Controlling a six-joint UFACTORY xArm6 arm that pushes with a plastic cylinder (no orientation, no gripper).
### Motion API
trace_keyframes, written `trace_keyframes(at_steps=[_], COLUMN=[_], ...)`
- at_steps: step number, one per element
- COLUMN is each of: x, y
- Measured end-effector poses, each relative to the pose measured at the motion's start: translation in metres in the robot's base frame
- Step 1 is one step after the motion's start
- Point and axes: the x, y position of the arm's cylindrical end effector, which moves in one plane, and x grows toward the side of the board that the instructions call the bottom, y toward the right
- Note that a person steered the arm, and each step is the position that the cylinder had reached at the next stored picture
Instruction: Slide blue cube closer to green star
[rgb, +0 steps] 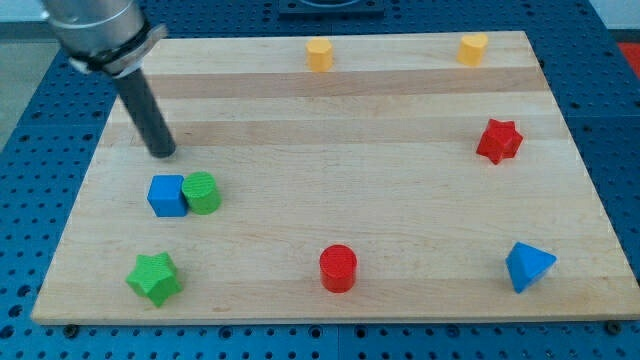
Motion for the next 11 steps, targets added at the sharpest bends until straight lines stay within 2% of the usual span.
trace_keyframes(at_steps=[1,2,5,11], x=[-0.003,0.034,0.046,0.105], y=[0.008,0.038,0.027,0.006])
